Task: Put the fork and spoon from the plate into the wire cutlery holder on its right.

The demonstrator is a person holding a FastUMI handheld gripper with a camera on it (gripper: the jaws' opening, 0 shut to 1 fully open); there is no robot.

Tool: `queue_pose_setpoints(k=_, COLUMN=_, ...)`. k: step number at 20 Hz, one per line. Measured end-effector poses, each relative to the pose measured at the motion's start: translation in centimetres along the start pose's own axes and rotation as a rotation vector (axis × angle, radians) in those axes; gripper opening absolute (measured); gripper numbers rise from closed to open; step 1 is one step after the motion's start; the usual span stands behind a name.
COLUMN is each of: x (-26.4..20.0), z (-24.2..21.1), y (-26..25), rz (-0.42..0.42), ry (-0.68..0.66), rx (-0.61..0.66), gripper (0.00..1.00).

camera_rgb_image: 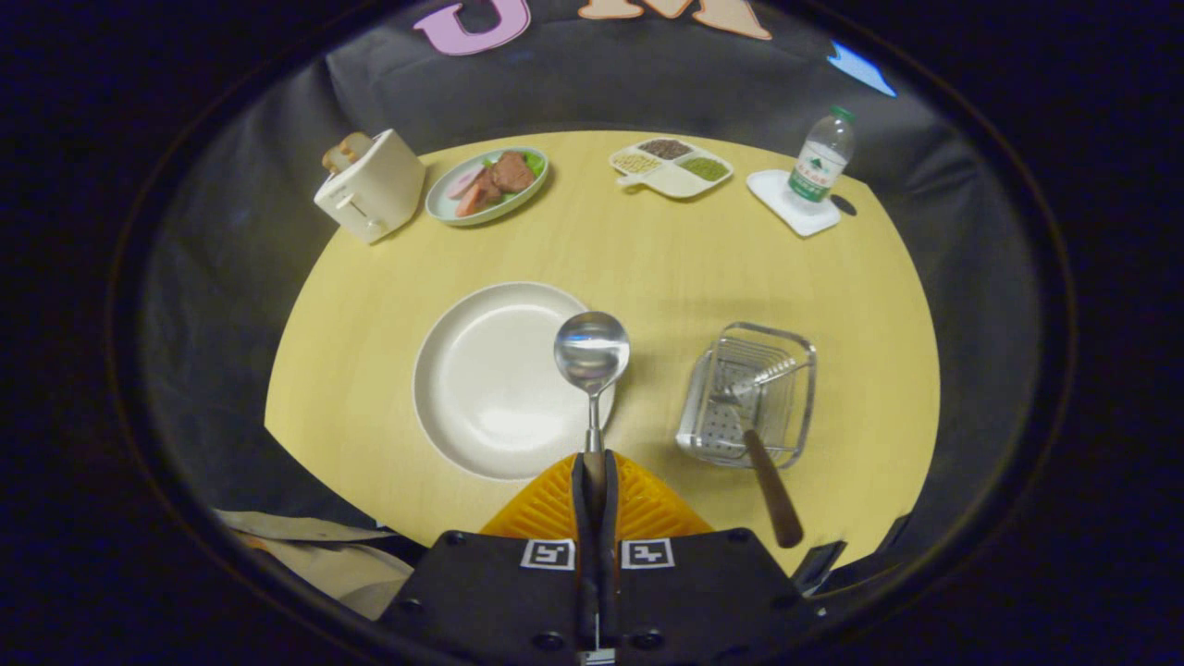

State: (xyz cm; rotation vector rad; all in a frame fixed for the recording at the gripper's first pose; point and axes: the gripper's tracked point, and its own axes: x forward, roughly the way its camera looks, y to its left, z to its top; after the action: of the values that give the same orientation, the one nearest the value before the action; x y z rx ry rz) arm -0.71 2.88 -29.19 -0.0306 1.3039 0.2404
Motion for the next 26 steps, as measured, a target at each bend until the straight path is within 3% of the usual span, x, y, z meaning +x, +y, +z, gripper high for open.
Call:
queue_pose_setpoints(k=10, x=-1.8, z=-0.1, y=-6.1, rz=-0.071, ry=-0.002, rx=0.132, gripper=0.05)
queue_pose_setpoints(k=17, x=-2.1, z=0.6, y=-7.8, rz=-0.089, ry=-0.050, rx=0.213, gripper=0.16)
queue_pose_setpoints(k=21, x=-3.3, z=2.0, y=-7.3, rz=-0.099, ry=-0.160, rx=0.186, gripper=0.54)
queue_pose_setpoints(k=26, x=-7.7, z=4.8, y=-6.2, rz=-0.083, ry=-0.424, rx=0.190, gripper=1.00)
